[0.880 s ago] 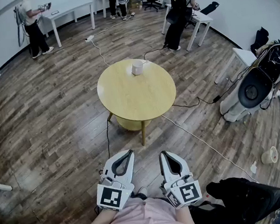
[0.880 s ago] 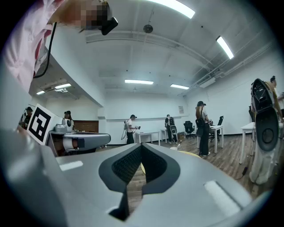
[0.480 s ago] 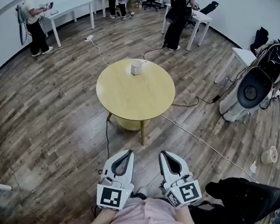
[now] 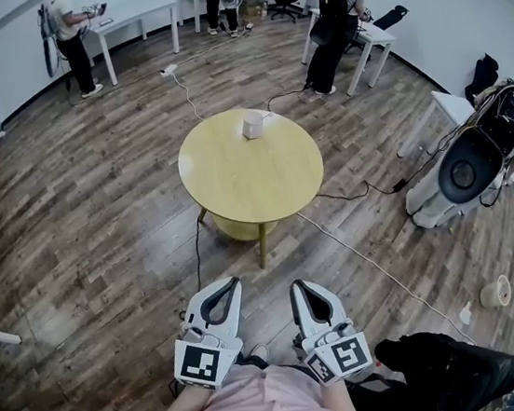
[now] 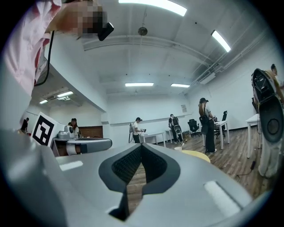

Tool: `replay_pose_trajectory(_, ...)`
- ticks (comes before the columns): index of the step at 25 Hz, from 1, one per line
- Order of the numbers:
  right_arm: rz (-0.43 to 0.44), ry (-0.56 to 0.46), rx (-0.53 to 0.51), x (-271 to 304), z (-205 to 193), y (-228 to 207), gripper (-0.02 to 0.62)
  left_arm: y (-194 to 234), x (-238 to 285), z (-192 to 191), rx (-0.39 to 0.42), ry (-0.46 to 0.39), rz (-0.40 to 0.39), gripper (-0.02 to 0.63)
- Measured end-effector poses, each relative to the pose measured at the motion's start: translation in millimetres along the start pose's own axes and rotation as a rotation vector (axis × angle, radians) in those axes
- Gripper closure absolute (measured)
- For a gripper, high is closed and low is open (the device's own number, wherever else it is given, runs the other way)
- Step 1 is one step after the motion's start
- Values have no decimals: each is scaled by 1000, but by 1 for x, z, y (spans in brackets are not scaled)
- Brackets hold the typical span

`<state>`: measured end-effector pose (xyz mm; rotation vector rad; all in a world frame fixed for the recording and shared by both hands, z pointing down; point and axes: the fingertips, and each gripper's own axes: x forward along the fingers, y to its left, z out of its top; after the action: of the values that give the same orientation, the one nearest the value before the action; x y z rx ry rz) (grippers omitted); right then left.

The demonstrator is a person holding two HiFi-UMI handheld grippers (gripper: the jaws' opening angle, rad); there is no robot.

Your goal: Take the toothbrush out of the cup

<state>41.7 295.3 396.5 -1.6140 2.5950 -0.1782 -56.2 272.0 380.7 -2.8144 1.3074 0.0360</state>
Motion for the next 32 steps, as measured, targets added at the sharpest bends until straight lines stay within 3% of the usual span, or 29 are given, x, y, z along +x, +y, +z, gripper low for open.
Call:
replay_pose_trajectory(7,6,7,-2,-10,-7,-16,591,-11,4,-13,7,35,26,611)
replay_pose_trajectory(13,-8,48,18,1,-17,-29,591,8,18,-17,-4,26,48,611)
replay_pose_trajectory(32,-72,37,32,124,-6,-76,591,105,113,-18,-9,31,-16,611)
